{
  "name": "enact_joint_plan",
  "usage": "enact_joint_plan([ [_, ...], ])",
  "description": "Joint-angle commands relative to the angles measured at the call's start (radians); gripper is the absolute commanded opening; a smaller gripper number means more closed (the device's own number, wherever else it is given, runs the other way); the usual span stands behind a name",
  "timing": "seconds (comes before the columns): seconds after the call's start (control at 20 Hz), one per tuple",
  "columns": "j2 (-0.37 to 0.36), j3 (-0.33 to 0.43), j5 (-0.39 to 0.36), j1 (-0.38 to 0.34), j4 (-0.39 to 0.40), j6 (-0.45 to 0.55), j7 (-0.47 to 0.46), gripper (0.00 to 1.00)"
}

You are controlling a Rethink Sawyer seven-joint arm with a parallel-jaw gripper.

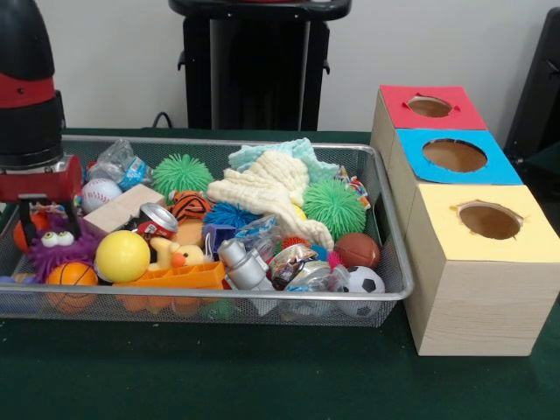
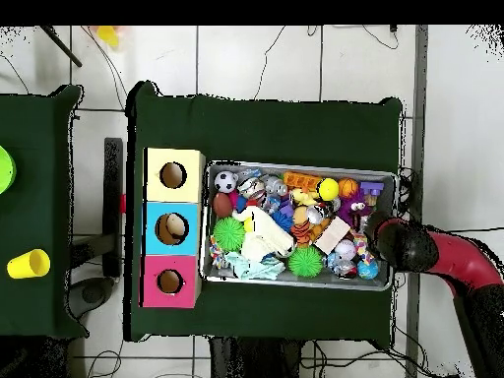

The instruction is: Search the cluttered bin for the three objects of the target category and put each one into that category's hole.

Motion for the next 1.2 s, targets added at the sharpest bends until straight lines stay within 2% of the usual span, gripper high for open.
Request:
enact_joint_plan([
  [0.05, -0.043, 0.027, -0.059, -0.021, 0.050, 0.029, -0.248, 1.00],
  [0.25, -0.118, 0.028, -0.040, -0.030, 0.118, 0.039, -0.223, 1.00],
  [0.6, -0.207, 0.047, 0.001, -0.039, 0.187, 0.080, -0.213, 1.00],
  [0.8, -0.213, 0.041, -0.003, -0.038, 0.202, 0.075, -0.197, 1.00],
  [1.2, -0.161, 0.014, -0.035, -0.024, 0.200, 0.050, -0.174, 1.00],
])
